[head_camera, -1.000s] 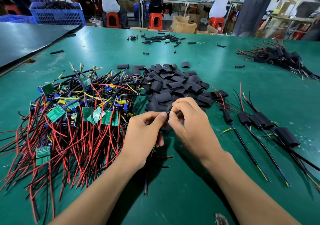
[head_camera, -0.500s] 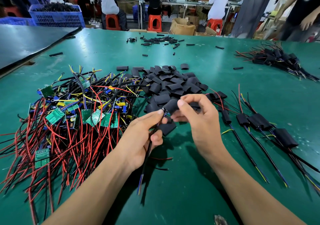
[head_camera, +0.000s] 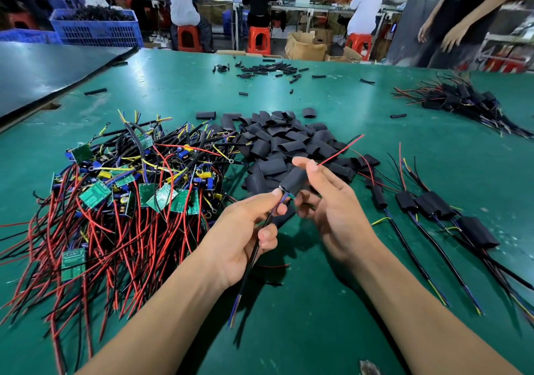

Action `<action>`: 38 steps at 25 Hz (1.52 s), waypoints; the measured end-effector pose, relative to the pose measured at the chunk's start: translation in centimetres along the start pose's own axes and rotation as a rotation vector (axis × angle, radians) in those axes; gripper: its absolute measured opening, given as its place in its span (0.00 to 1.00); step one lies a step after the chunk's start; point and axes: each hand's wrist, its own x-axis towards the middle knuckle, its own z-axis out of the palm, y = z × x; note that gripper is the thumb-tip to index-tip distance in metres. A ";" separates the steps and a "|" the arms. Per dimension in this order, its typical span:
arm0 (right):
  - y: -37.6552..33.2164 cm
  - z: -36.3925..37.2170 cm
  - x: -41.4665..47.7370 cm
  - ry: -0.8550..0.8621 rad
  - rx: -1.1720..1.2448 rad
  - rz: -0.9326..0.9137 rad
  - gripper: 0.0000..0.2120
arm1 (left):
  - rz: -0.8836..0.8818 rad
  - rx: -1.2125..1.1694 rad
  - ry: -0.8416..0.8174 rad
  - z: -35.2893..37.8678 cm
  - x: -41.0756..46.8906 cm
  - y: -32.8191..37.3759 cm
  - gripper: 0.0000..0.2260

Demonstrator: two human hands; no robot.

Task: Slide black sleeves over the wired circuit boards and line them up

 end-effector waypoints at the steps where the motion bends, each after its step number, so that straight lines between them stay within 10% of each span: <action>1: 0.0 -0.1 0.0 -0.032 0.000 0.003 0.15 | -0.004 0.010 -0.002 0.0 0.0 -0.1 0.06; 19: -0.5 -0.9 0.0 -0.150 0.110 0.073 0.19 | 0.253 0.303 0.050 0.4 -0.9 0.0 0.07; 33: -0.5 -0.9 0.0 -0.167 0.059 0.148 0.17 | 0.803 0.850 0.366 0.7 -1.4 -0.7 0.11; 38: 0.1 -1.1 0.1 -0.191 -0.006 0.112 0.13 | 0.598 0.687 0.276 0.8 -0.9 -0.5 0.09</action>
